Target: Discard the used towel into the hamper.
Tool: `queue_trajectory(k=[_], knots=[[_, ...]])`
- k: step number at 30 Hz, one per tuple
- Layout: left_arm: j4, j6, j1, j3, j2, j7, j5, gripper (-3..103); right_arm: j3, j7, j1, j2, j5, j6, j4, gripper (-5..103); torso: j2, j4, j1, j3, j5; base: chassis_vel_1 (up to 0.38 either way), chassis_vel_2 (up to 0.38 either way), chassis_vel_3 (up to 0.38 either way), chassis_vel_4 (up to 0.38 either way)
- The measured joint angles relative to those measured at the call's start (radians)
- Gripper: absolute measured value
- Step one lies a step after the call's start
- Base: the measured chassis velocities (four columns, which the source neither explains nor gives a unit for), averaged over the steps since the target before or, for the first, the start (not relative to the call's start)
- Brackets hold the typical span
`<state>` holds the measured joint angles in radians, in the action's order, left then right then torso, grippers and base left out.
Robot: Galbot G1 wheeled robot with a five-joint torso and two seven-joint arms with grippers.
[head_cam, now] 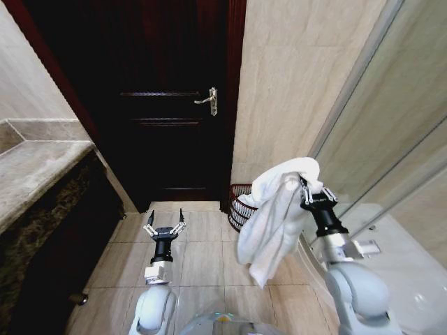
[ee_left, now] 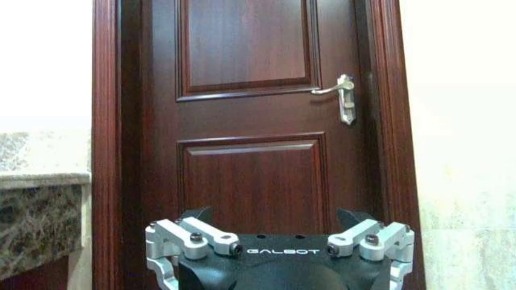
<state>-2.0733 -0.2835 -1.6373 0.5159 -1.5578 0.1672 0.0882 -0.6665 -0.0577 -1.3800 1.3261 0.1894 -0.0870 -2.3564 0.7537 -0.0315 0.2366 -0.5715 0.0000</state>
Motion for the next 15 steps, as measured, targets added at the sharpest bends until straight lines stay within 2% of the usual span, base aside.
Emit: queue_trajectory(k=[3,15], knots=[[0.013,0.005,0.014,0.028,0.0,-0.019,-0.016,100,0.008,0.018,0.093,-0.044,0.05,-0.048,0.022,13,0.02,0.0,0.008,-0.012,-0.0001,0.0,0.0,0.0,0.0],[0.034,-0.002,0.008,0.065,-0.015,-0.053,-0.034,100,0.009,0.037,0.332,-0.14,0.149,-0.106,0.118,13,0.071,-0.0001,0.03,-0.041,0.0001,0.0,0.0,0.0,0.0]])
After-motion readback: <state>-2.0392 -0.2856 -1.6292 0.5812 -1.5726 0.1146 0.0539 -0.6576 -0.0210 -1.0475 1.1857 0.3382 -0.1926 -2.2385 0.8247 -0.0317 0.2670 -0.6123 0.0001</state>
